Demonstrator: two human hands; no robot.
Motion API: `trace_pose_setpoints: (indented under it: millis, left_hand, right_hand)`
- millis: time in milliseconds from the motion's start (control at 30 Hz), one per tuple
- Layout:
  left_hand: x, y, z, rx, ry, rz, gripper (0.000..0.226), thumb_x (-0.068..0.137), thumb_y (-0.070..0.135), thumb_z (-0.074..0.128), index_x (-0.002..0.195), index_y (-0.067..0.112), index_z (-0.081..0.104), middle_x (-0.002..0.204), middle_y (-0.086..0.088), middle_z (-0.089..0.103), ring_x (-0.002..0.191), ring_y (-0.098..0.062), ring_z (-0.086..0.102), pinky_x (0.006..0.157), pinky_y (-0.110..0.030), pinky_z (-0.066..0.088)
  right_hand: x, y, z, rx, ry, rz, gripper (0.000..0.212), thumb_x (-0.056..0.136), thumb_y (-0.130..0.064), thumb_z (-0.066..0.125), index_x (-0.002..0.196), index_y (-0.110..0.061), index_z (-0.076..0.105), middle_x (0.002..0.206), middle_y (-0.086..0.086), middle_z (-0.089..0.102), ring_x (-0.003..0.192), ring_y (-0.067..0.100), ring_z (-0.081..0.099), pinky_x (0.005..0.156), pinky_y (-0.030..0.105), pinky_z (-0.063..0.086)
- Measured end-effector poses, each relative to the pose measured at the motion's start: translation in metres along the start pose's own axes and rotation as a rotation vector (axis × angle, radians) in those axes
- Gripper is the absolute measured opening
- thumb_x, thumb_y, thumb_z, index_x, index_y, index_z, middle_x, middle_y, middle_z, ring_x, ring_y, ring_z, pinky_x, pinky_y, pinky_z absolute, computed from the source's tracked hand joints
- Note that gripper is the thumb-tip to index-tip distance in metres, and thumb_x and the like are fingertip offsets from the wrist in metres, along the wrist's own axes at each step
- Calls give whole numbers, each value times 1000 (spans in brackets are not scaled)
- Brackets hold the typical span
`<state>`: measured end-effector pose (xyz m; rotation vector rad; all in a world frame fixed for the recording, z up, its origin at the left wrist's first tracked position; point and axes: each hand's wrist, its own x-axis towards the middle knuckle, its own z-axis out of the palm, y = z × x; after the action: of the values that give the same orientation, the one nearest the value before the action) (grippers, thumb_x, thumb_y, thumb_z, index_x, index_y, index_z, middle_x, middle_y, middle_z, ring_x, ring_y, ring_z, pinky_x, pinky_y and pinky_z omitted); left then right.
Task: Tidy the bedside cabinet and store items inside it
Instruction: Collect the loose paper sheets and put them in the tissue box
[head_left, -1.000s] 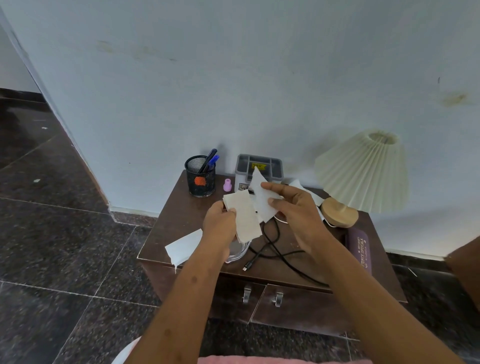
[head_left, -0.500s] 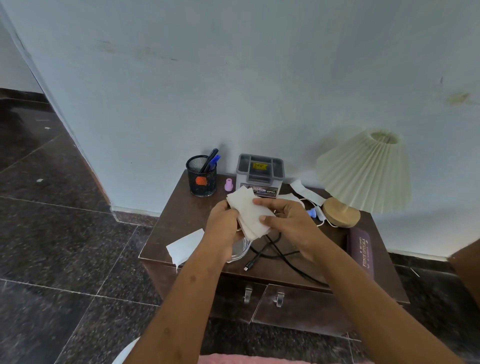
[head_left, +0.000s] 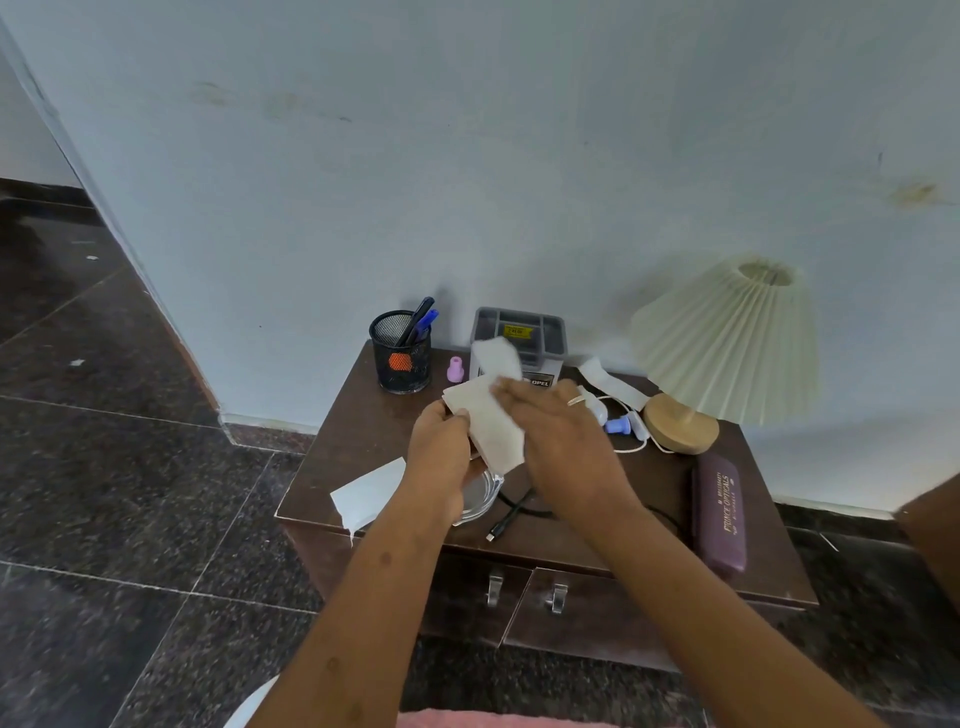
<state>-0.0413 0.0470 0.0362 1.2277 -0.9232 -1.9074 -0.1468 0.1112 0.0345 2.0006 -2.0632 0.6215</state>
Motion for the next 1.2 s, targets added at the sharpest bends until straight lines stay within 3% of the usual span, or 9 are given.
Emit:
trace_pose_setpoints:
  millis: [67,133,200,333,533,733,900,1067,1200]
  left_hand:
    - [-1,0,1,-1,-16,-2,31,99,6,38,123,12,56,112,-13,66,96,-25,63,75,-36,54]
    - [-2,2,-1,1,-6,7,33,98,6,38,122,15,58,113,-12,66,102,-26,63,80,-36,55]
    - [-2,3,-3,-19,-1,19,33,98,6,38,122,16,59,113,-11,66,103,-25,63,83,-37,55]
    - [0,3,-3,-38,-1,32,31,98,6,39,120,15,59,111,-10,66,101,-24,63,83,-38,54]
    - [2,1,-4,-41,19,33,35,98,8,39,127,16,57,118,-11,64,108,-26,61,88,-42,54]
    - [2,1,-2,-37,33,14,31,99,16,42,126,16,57,118,-13,64,109,-31,61,90,-47,54]
    - [-1,3,0,-55,27,0,29,98,27,46,124,17,55,114,-9,64,108,-28,61,90,-45,54]
    - [1,2,0,-12,9,9,32,97,22,50,128,17,55,118,-9,65,108,-28,62,91,-45,54]
    - [5,0,-4,-14,27,32,30,98,12,45,126,16,56,116,-8,67,105,-26,64,86,-42,55]
  right_hand:
    - [-1,-10,7,-60,-94,-83,67,64,9,72,127,-10,58,131,2,60,97,26,62,81,35,55]
    - [1,-17,12,-31,-179,-96,63,81,2,62,139,-14,45,144,2,47,120,26,52,96,40,48]
    - [2,-17,14,5,-191,-71,61,88,-2,56,143,-18,38,148,-1,41,127,24,46,101,39,43]
    - [1,-14,15,-11,-153,-72,62,87,-4,57,143,-22,39,143,-2,48,116,26,54,93,39,48]
    - [0,-14,12,-54,-169,-79,70,83,-4,62,144,-24,35,143,-3,49,116,26,55,92,41,48]
    - [0,-18,10,-38,-184,-63,86,87,-5,58,150,-34,8,136,-6,54,107,23,56,90,38,47]
    - [2,-19,5,-34,-218,-2,85,93,-11,52,149,-33,-7,128,-2,59,107,20,48,93,35,43]
    - [3,-20,0,92,-228,61,76,97,-14,45,149,-35,-6,117,6,61,106,19,49,93,32,43]
    - [0,-17,5,314,-253,95,76,93,-16,49,147,-46,5,115,9,57,93,14,53,85,27,46]
